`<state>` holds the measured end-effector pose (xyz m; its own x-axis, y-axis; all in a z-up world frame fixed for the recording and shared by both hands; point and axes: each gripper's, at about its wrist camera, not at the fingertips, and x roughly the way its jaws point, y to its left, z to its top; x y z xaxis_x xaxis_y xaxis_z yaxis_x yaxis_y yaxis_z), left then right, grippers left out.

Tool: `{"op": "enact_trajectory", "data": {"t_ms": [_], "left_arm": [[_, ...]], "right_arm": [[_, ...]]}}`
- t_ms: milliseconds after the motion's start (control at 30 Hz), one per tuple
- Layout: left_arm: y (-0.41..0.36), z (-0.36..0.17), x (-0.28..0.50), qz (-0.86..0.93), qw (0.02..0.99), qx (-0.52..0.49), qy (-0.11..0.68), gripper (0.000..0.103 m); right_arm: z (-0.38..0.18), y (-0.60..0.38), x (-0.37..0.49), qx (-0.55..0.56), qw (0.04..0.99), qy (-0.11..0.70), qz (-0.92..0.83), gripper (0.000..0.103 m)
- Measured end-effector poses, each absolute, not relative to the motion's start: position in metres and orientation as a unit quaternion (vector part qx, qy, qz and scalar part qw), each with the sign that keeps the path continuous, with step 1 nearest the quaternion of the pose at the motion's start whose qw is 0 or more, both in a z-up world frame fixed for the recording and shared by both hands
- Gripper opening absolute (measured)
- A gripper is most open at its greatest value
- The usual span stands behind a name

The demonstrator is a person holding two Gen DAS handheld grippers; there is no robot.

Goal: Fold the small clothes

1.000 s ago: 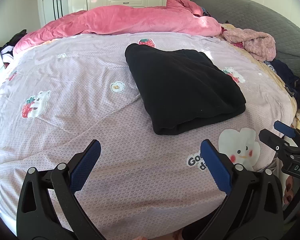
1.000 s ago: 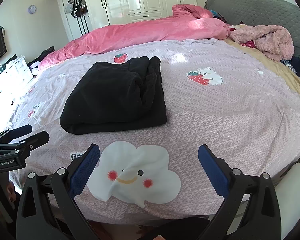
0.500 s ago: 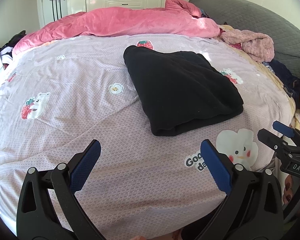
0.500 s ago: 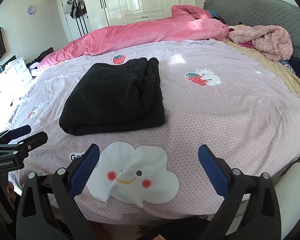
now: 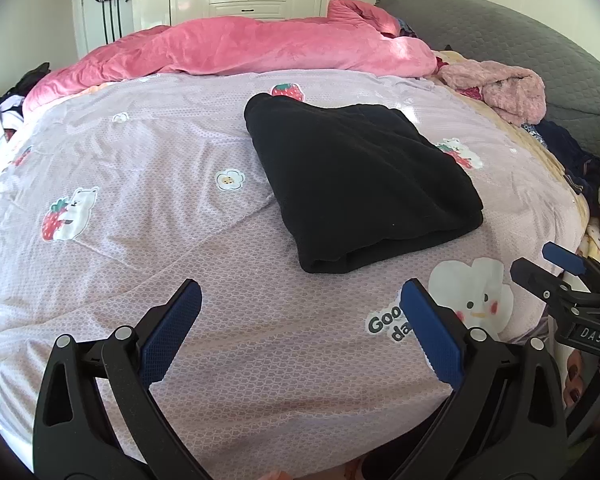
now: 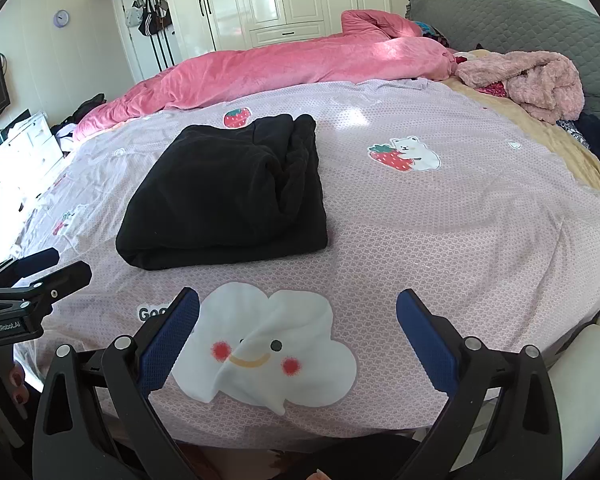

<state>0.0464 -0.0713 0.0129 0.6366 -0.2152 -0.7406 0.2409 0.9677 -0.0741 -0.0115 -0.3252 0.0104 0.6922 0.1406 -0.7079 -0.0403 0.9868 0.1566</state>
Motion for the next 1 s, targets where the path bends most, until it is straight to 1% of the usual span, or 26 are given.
{"op": "enact_trajectory", "data": {"t_ms": [467,667,767,833,900,1000], "left_arm": [[-0.075,0.016,0.046,-0.129,0.902,0.011,0.412,0.094],[-0.062,0.021,0.052,-0.083,0.904,0.0,0.419,0.094],[-0.038,0.027,0.061,-0.071,0.902,-0.03,0.424,0.094],[-0.009,0.034,0.076,-0.051,0.901,-0.031,0.429,0.094],[0.036,0.037,0.095,-0.022,0.895,-0.047,0.442,0.094],[0.122,0.044,0.117,0.062,0.893,-0.089,0.436,0.094]], "right_arm": [[0.009,-0.334,-0.014,0.069,0.916,0.393,0.035,0.098],[0.008,-0.364,-0.03,0.089,0.916,0.39,-0.015,0.098],[0.007,-0.404,-0.052,0.108,0.915,0.382,-0.077,0.098],[0.005,-0.432,-0.066,0.123,0.91,0.376,-0.122,0.098],[-0.003,-0.478,-0.086,0.144,0.897,0.372,-0.193,0.098],[-0.025,-0.553,-0.118,0.176,0.857,0.375,-0.306,0.098]]}}
